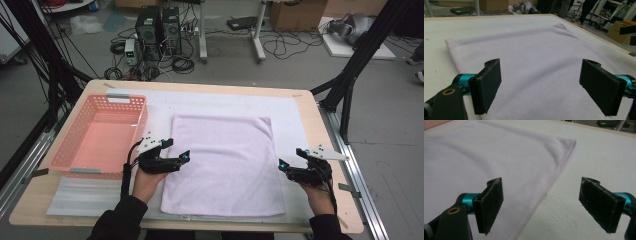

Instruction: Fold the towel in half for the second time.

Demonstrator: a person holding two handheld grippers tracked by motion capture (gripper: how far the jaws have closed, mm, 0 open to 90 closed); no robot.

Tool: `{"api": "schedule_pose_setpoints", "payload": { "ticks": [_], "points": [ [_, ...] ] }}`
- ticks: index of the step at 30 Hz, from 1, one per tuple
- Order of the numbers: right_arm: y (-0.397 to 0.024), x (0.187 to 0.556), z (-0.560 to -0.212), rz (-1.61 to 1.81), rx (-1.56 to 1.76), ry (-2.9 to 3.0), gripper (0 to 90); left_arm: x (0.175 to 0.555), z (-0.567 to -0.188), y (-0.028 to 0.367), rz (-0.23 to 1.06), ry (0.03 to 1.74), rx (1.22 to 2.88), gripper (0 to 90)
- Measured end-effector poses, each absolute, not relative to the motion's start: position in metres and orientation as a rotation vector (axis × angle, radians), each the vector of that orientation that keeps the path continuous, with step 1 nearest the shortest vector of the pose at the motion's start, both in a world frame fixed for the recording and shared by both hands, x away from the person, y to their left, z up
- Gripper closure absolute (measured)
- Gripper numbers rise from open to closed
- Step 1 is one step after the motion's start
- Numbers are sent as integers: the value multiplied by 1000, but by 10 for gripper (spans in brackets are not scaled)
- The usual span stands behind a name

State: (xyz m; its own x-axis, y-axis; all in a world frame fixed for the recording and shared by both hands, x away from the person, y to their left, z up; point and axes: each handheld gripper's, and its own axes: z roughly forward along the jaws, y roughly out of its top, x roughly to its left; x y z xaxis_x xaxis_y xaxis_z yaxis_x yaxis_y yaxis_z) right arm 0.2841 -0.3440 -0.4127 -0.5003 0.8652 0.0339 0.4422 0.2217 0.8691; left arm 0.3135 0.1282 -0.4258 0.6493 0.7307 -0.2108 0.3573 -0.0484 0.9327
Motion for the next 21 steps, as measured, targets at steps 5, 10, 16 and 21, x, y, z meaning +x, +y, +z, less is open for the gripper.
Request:
{"api": "schedule_pose_setpoints", "payload": {
  "ticks": [5,10,16,21],
  "points": [
    [-345,286,-414,1216,1209,2045,187,324,-422,132,387,941,1657,181],
    [-348,287,-416,1224,1215,2046,188,338,-416,136,404,995,1631,206],
    [-348,288,-416,1234,1213,2048,187,358,-409,129,414,1046,1650,220],
    [-348,289,-417,1239,1209,2050,188,379,-403,123,426,1067,1652,232]
  ]
}}
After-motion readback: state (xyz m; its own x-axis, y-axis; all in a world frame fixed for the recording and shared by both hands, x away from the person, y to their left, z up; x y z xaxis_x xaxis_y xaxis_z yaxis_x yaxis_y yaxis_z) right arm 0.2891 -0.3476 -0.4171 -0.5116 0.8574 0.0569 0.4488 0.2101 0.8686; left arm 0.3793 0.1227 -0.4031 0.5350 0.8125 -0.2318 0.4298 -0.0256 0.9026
